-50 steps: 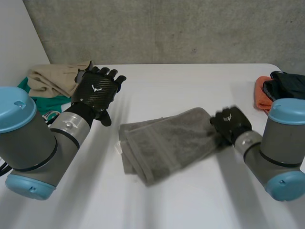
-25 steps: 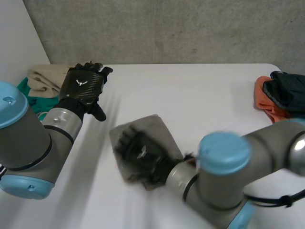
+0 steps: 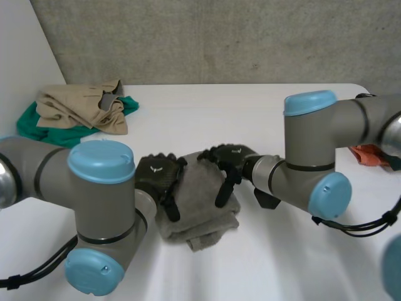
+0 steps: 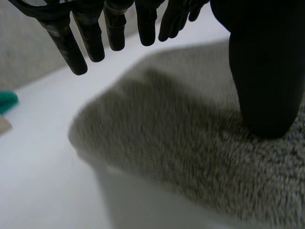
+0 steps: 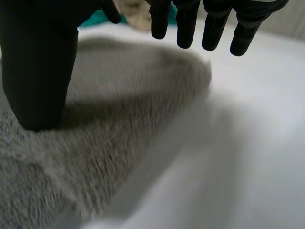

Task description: Fold the laundry.

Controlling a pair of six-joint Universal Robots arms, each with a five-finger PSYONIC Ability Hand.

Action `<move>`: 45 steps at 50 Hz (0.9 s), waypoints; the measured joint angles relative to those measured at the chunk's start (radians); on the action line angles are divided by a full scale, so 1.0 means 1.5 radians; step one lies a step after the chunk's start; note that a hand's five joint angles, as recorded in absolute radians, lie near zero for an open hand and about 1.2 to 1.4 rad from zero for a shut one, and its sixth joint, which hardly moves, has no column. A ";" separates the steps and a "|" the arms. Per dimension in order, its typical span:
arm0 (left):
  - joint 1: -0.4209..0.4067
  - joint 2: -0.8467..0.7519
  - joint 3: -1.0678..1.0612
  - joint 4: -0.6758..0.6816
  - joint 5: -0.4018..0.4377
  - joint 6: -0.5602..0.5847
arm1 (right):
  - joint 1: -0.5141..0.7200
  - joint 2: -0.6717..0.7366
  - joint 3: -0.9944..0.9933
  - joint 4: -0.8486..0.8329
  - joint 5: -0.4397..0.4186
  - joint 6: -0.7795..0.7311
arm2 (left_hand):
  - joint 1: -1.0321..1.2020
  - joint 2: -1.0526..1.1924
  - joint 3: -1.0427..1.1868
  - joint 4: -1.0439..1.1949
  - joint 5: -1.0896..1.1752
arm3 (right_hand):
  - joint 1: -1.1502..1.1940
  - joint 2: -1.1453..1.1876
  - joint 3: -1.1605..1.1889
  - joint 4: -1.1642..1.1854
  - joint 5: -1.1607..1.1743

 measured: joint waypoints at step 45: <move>0.141 0.166 0.131 -0.066 0.573 0.019 | 0.124 -0.204 0.586 -0.642 0.100 -0.335 | 0.000 0.000 0.000 0.000 0.000 | -0.016 0.000 0.000 0.000 0.000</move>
